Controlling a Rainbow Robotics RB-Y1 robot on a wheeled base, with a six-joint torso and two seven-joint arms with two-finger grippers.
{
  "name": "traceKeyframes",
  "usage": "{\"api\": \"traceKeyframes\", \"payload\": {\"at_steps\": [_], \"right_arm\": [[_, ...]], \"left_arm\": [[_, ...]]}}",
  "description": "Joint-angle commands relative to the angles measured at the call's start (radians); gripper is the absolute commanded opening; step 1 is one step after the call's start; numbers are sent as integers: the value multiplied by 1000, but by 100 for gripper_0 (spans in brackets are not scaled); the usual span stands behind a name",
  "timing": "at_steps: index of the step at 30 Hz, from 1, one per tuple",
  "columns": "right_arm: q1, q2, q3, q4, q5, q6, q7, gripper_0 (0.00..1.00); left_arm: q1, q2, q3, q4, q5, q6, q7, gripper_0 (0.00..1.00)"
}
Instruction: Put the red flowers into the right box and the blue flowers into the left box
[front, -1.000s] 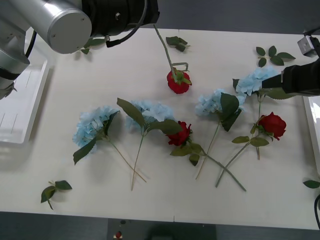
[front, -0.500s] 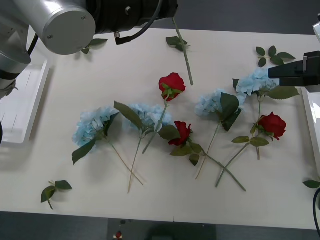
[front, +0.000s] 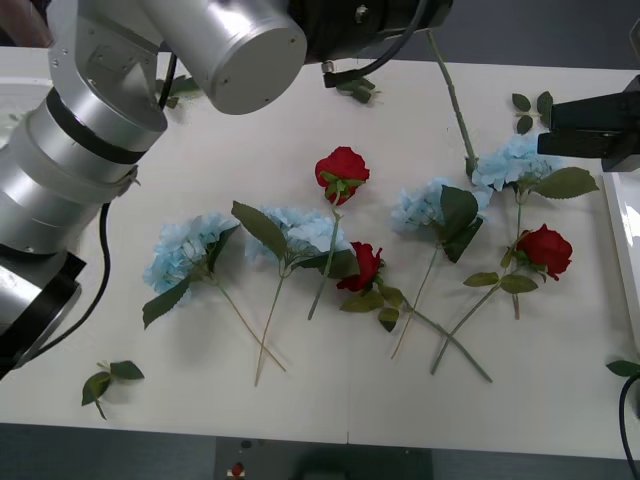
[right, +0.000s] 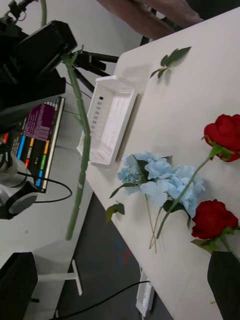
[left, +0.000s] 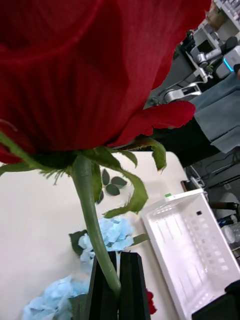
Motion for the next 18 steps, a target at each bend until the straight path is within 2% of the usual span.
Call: {"api": "traceKeyframes", "payload": {"at_steps": [1,16,17,18], "right_arm": [[-49,25,3,-33,-18,-9,-64,100],[-129,88,69,-33,-13,-65,-170,100],[-131,89,76,-33,-13,-71,-171,93],[-131,89,79,-32,-13,-76,-174,71]], "left_arm": [[-47,-68,13,-6,-86,-5,110,0],[-55,-191,-27,0,-164,-14,181,0],[-55,-191,-33,0,-167,-17,185,0],[-55,-191,-36,0,-169,-19,190,0]]}}
